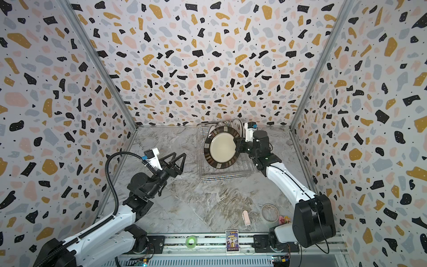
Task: Unload the plates from the dish rack
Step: Pick up the plate from the dish rack.
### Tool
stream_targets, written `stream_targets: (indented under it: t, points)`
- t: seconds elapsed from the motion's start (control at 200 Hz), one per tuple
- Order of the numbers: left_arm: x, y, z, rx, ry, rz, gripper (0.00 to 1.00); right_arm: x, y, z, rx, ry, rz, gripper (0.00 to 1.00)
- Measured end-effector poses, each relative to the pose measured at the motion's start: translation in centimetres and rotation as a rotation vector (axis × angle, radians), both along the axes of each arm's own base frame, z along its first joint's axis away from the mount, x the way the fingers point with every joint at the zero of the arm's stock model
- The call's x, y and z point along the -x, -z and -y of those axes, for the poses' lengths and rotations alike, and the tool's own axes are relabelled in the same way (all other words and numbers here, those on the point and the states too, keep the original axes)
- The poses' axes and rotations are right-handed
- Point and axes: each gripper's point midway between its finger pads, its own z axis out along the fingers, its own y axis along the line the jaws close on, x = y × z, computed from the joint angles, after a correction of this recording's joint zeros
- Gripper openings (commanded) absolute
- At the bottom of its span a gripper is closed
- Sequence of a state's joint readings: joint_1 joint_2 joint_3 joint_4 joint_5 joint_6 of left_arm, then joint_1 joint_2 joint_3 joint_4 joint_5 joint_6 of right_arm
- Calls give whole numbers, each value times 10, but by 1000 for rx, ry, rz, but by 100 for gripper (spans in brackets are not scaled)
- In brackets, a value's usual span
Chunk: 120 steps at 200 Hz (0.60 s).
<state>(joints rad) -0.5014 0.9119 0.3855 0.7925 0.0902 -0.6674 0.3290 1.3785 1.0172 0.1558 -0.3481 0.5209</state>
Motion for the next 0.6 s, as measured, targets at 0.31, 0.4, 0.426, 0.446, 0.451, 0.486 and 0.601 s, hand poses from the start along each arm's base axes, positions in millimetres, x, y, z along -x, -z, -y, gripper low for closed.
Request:
stream_targets:
  t: [0.31,0.4,0.426,0.446,0.451,0.486,0.601]
  points:
    - [4,29,4,55,45,-104,97,18,2,-8,-191,-158,-51,3]
    - [2,39,10,71,62,-153,100,21,-1,-9,-217,-184,-47,3]
    - [1,42,11,74,67,-166,100,22,-2,-10,-223,-191,-43,3]
    - [1,45,12,79,70,-180,99,23,-2,-10,-228,-195,-43,3]
    - [1,45,12,80,70,-182,100,23,-2,-11,-230,-197,-42,3]
    - [-1,50,14,86,75,-203,100,24,-3,-12,-238,-207,-42,3]
    - [-2,61,19,101,88,-256,100,29,-6,-15,-262,-240,-37,3]
